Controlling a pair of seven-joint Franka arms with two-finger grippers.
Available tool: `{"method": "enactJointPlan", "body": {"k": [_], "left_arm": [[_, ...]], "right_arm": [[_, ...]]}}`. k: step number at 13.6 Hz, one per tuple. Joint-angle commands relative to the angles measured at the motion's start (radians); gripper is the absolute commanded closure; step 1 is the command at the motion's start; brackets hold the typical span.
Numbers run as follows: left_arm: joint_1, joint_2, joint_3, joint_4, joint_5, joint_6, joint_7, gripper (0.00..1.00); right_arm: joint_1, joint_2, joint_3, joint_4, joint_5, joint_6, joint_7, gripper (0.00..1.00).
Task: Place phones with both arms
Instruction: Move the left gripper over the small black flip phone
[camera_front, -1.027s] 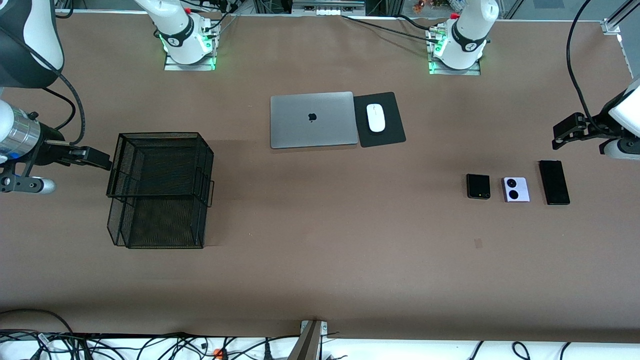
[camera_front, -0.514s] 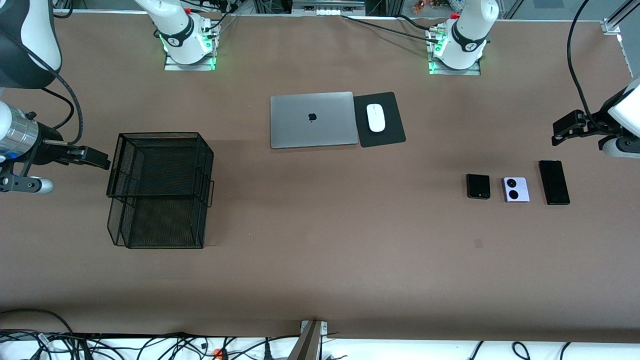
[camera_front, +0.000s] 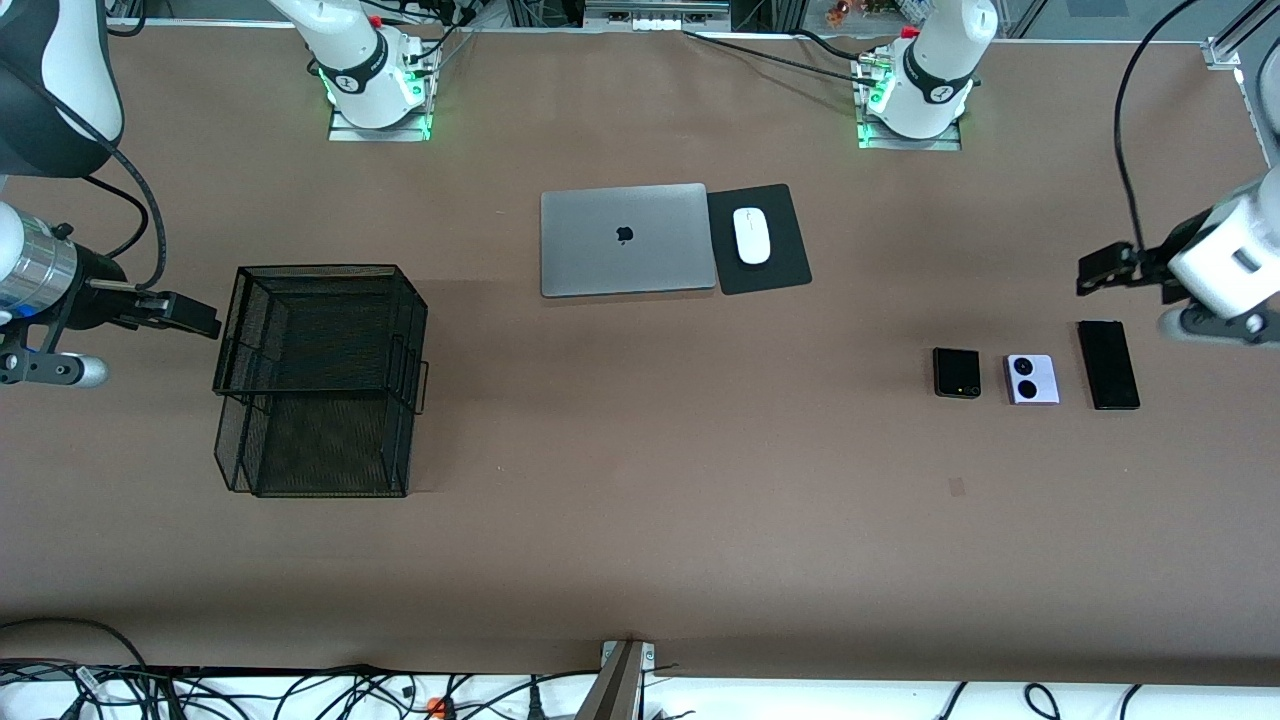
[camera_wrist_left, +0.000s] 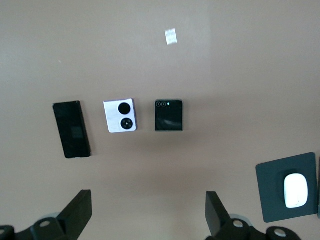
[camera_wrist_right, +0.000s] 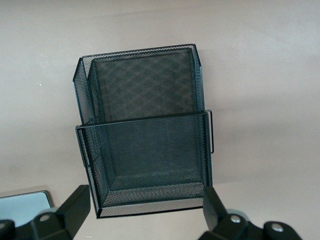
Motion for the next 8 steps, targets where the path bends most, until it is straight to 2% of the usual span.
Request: {"method": "enactJointPlan", "body": {"k": [1, 2, 6, 8], "left_arm": [[0.004, 0.099, 0.001, -0.001, -0.003, 0.062, 0.017, 0.00], [0.004, 0.125, 0.000, -0.031, -0.003, 0.118, 0.017, 0.00], [0.005, 0.154, 0.000, -0.257, -0.010, 0.439, 0.016, 0.00], [0.005, 0.198, 0.000, -0.299, -0.012, 0.548, 0.013, 0.00]], "right_arm": [[-0.007, -0.006, 0.002, -0.001, 0.018, -0.012, -0.002, 0.00], [-0.007, -0.006, 0.002, -0.002, 0.018, -0.018, -0.001, 0.00], [-0.007, -0.006, 0.002, -0.002, 0.018, -0.021, -0.001, 0.00], [-0.007, -0.006, 0.002, -0.002, 0.018, -0.019, -0.001, 0.00]]}}
